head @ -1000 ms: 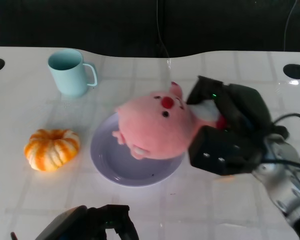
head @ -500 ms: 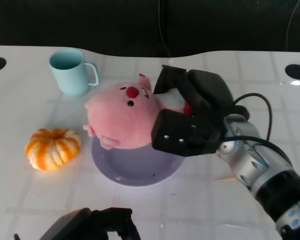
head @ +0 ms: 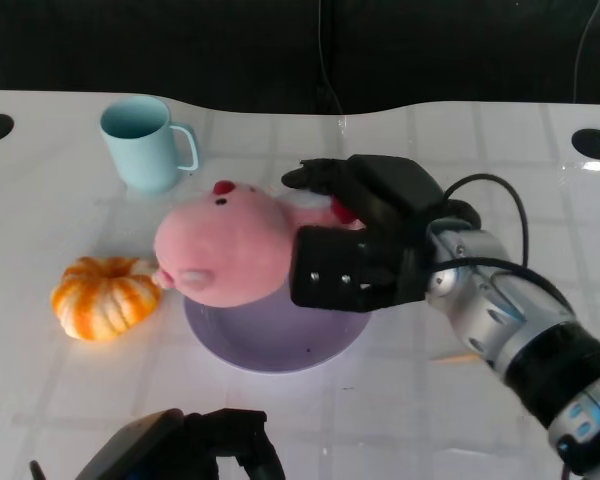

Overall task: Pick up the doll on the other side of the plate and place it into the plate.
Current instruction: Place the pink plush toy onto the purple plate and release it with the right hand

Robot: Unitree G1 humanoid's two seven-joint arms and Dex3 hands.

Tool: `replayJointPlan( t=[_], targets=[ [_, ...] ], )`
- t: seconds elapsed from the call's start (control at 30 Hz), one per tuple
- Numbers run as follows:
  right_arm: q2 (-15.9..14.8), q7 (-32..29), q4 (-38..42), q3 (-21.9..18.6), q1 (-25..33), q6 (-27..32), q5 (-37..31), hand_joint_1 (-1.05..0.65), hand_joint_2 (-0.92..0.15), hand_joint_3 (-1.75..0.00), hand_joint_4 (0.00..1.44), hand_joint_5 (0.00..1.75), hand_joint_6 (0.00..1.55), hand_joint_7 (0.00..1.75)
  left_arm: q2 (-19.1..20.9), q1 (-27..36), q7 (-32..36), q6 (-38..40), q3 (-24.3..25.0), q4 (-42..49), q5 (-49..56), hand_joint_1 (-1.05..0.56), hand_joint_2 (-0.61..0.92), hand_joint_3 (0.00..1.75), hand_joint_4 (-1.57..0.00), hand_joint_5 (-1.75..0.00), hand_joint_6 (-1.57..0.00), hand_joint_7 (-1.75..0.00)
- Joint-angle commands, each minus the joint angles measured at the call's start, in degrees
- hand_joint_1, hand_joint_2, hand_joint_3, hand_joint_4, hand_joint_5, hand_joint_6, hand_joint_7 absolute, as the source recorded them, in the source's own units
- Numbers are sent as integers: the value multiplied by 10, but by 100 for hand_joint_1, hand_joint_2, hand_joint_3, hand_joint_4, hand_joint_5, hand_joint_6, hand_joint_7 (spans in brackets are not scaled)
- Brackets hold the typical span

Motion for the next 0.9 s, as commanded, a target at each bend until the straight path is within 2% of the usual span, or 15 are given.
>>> replayJointPlan(
  t=[0.03, 0.23, 0.47, 0.67, 0.77, 0.9],
  targets=[
    [-35, 50, -58, 17, 32, 9, -12, -61, -92, -18, 18, 33, 38, 0, 4, -3, 0, -2, 6, -4, -9, -16, 72, 71, -74, -165, -72, -116],
    [-74, 114, -151, 27, 68, 33, -31, -67, -92, -22, 13, 29, 32, 0, 9, -10, -6, 11, 7, -4, -11, -16, 72, 75, -71, -166, -68, -120],
    [-118, 191, -266, 5, 105, 51, -17, -73, -92, -23, 6, 26, 21, 0, 13, -18, -3, -2, 11, 9, -23, -13, 74, 74, -69, -169, -65, -123],
    [-159, 222, -367, -36, 155, 48, 11, -83, -92, -25, 0, 22, 10, 0, 10, -26, -2, 1, 6, 12, -19, -13, 76, 72, -68, -172, -63, -124],
    [-184, 209, -422, -68, 198, 32, 23, -82, -92, -27, 3, 24, 13, 2, 7, -27, -2, 10, 2, 7, -14, -12, 77, 71, -68, -172, -64, -124],
    [-213, 187, -495, -123, 268, -1, 50, -72, -92, -29, 15, 36, 25, 7, 4, -31, -3, 25, -3, 3, -13, -12, 78, 69, -67, -169, -64, -124]
  ],
)
